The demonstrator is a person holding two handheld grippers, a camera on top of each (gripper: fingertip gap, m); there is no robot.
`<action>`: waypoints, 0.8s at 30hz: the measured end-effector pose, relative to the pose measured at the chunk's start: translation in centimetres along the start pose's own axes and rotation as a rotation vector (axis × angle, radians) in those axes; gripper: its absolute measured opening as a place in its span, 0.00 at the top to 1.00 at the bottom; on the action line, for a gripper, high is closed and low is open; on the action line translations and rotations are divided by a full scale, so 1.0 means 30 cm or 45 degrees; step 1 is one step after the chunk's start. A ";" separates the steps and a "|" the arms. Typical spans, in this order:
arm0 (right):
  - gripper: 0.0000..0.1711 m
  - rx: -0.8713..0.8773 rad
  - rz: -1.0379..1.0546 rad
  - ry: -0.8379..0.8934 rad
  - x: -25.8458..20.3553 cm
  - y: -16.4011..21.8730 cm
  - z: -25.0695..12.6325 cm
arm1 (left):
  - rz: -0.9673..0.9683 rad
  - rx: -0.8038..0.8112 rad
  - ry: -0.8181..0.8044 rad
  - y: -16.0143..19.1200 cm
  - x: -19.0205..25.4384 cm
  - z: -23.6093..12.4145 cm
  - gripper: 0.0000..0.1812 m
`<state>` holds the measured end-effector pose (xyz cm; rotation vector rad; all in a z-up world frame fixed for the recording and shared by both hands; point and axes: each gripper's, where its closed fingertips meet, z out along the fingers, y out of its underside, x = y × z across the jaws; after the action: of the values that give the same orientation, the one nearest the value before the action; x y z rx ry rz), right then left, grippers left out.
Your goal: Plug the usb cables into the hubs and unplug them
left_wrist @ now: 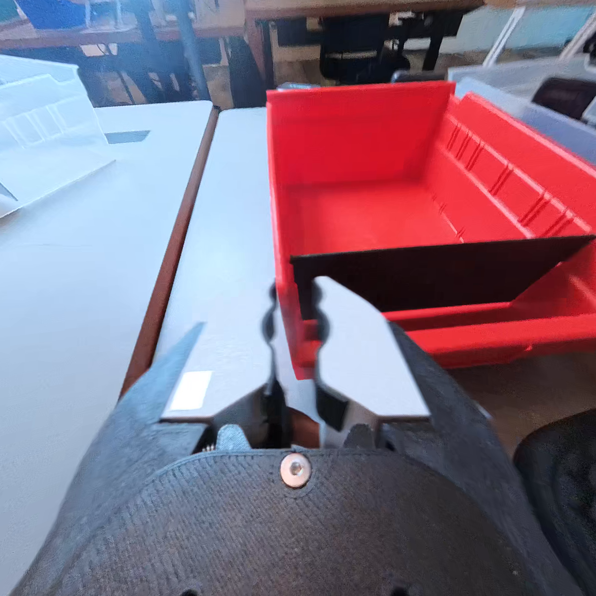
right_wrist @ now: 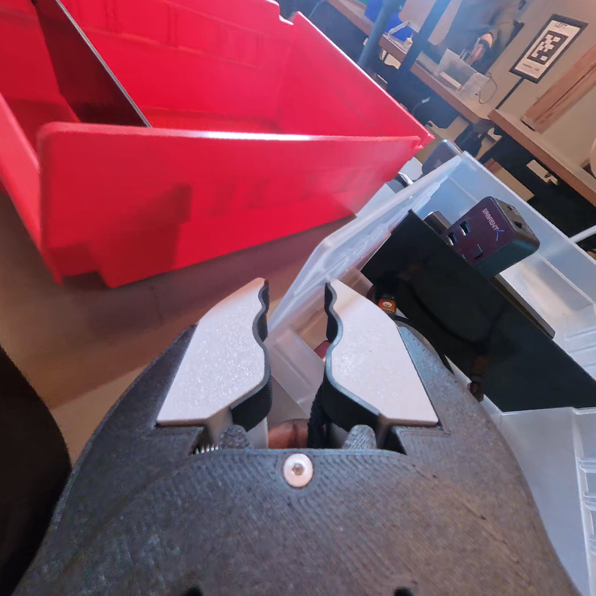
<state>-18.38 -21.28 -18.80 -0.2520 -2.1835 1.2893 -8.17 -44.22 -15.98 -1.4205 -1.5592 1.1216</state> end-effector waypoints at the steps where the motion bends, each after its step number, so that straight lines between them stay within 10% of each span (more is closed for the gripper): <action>1: 0.81 0.032 0.011 -0.021 -0.007 -0.009 -0.005 | 0.026 -0.023 -0.043 0.013 -0.008 0.004 0.96; 9: 0.64 0.738 0.320 -0.194 -0.113 -0.233 -0.248 | 0.064 -0.232 0.074 0.070 0.082 -0.129 0.90; 14: 0.48 0.417 0.370 -0.233 -0.208 -0.202 -0.105 | -0.049 -0.203 0.212 0.112 0.139 -0.087 0.68; 20: 0.90 0.119 0.382 -0.020 -0.125 -0.133 0.038 | 0.031 -0.109 0.065 0.116 0.134 -0.036 0.82; 24: 0.93 0.150 0.296 0.057 -0.099 -0.157 0.052 | 0.029 -0.036 -0.050 0.073 0.123 -0.069 0.85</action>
<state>-16.25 -26.17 -16.52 -0.4946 -2.0787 1.5176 -5.93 -40.27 -17.44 -1.4463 -1.5961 1.1511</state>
